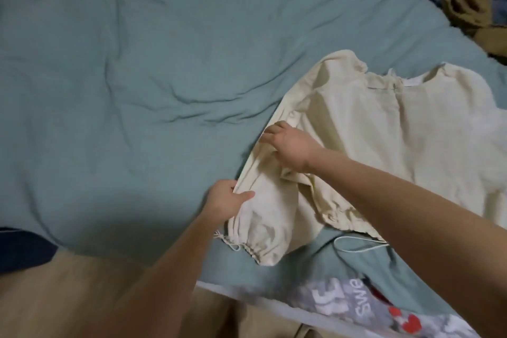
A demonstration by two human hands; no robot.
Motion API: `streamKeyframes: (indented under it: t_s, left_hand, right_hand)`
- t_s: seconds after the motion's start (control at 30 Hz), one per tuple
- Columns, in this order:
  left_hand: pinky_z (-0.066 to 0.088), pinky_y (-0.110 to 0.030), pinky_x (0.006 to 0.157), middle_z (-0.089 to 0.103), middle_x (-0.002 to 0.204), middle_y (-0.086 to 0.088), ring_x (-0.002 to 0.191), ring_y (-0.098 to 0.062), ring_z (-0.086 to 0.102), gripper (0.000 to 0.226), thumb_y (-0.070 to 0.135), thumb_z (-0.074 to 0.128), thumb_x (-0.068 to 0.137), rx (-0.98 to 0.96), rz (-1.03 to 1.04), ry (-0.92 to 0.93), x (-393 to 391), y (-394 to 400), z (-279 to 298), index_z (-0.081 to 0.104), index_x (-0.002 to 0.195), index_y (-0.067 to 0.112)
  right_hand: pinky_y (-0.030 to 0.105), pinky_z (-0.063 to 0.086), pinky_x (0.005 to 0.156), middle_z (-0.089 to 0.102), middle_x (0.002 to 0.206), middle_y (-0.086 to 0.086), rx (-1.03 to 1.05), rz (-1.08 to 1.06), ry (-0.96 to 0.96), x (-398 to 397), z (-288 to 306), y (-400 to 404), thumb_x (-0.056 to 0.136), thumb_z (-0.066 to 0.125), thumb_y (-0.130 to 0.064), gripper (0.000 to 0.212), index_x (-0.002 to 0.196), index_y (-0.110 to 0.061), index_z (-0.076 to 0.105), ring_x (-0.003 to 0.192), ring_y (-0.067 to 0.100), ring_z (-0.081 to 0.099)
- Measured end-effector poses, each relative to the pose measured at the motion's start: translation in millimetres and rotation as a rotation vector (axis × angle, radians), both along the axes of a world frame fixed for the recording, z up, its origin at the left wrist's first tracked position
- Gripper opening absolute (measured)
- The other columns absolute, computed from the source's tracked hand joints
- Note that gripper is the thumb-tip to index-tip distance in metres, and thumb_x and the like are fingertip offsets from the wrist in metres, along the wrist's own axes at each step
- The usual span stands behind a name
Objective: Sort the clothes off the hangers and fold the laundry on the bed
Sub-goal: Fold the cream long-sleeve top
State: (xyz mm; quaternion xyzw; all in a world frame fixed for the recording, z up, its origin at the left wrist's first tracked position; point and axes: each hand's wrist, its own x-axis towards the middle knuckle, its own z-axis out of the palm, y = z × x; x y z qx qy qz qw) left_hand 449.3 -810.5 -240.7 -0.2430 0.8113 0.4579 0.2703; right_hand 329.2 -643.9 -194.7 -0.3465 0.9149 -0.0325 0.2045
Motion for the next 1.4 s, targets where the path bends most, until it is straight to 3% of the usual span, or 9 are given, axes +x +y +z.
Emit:
streamKeyframes:
  t_s: [0.13, 0.3, 0.4, 0.57, 0.8, 0.93, 1.07, 1.2, 1.4]
  left_hand:
    - [0.037, -0.016, 0.053, 0.058, 0.058, 0.013, 0.05, 0.005, 0.048, 0.021, 0.016, 0.071, 0.085, 0.06, -0.03, 0.182, -13, -55, 25, 0.06, 0.068, 0.021]
    - [0.04, -0.032, 0.067, 0.064, 0.082, -0.007, 0.081, -0.028, 0.06, 0.012, 0.024, 0.066, 0.088, -0.305, -0.047, 0.395, -41, -141, 51, 0.059, 0.078, 0.021]
    - [0.046, -0.038, 0.076, 0.062, 0.1, -0.003, 0.093, -0.028, 0.061, 0.008, 0.025, 0.06, 0.091, -0.55, -0.062, 0.534, -62, -180, 67, 0.067, 0.095, 0.022]
    - [0.033, -0.038, 0.086, 0.061, 0.1, -0.004, 0.099, -0.028, 0.055, 0.015, 0.019, 0.059, 0.089, -0.704, 0.01, 0.704, -103, -209, 78, 0.07, 0.099, 0.022]
    - [0.022, -0.037, 0.11, 0.035, 0.146, -0.012, 0.135, -0.03, 0.032, 0.068, 0.037, 0.065, 0.088, -0.712, 0.069, 0.407, -88, -203, 42, 0.035, 0.144, 0.013]
    - [0.031, -0.04, 0.101, 0.051, 0.127, -0.027, 0.12, -0.038, 0.047, 0.054, 0.031, 0.066, 0.089, -0.429, 0.499, 0.325, -64, -209, 16, 0.05, 0.123, -0.007]
    - [0.049, -0.039, 0.096, 0.07, 0.106, -0.016, 0.102, -0.028, 0.065, 0.031, 0.027, 0.068, 0.088, -0.104, 0.446, 0.245, -54, -216, 9, 0.066, 0.104, 0.001]
    - [0.046, -0.041, 0.094, 0.069, 0.106, -0.019, 0.104, -0.034, 0.061, 0.038, 0.04, 0.062, 0.088, -0.284, 0.329, 0.225, -55, -221, -2, 0.069, 0.101, 0.005]
    - [0.049, -0.037, 0.078, 0.07, 0.087, -0.018, 0.086, -0.033, 0.064, 0.032, 0.032, 0.07, 0.085, -0.221, 0.334, 0.176, -55, -224, -16, 0.068, 0.087, 0.0]
  right_hand:
    - [0.033, 0.029, 0.11, 0.028, 0.152, 0.005, 0.084, 0.068, -0.118, -14, -9, -49, 0.092, 0.045, -0.009, 0.053, 0.144, -0.017, 0.036, 0.143, 0.024, 0.017]
    - [0.032, 0.04, 0.096, 0.046, 0.135, 0.007, -0.109, -0.083, -0.204, -36, -7, -109, 0.088, 0.057, -0.01, 0.048, 0.134, -0.017, 0.049, 0.127, 0.024, 0.043]
    - [0.033, 0.041, 0.095, 0.044, 0.14, 0.006, -0.258, -0.177, -0.148, -50, -2, -146, 0.087, 0.059, -0.008, 0.042, 0.128, -0.015, 0.054, 0.129, 0.023, 0.042]
    - [0.036, 0.036, 0.071, 0.065, 0.1, 0.018, -0.392, -0.347, 0.046, -73, 6, -198, 0.088, 0.055, -0.008, 0.004, 0.087, -0.007, 0.058, 0.095, 0.035, 0.058]
    - [0.032, 0.033, 0.101, 0.046, 0.141, 0.014, -0.353, -0.348, -0.091, -57, -16, -192, 0.094, 0.053, -0.013, 0.041, 0.134, -0.006, 0.048, 0.127, 0.031, 0.045]
    - [0.035, 0.041, 0.083, 0.06, 0.112, 0.008, -0.36, -0.173, -0.019, -2, -20, -181, 0.092, 0.055, -0.016, 0.022, 0.111, -0.009, 0.061, 0.106, 0.029, 0.053]
    - [0.036, 0.042, 0.082, 0.058, 0.113, 0.008, -0.293, -0.012, -0.08, 40, -33, -194, 0.09, 0.056, -0.02, 0.021, 0.106, -0.007, 0.061, 0.105, 0.032, 0.053]
    - [0.037, 0.045, 0.093, 0.051, 0.134, 0.005, -0.303, -0.104, -0.106, 47, -50, -200, 0.088, 0.06, -0.019, 0.038, 0.125, -0.012, 0.056, 0.124, 0.029, 0.047]
    - [0.032, 0.036, 0.105, 0.035, 0.15, 0.003, -0.293, -0.173, -0.087, 36, -64, -211, 0.086, 0.061, -0.018, 0.06, 0.142, -0.014, 0.039, 0.135, 0.025, 0.035]
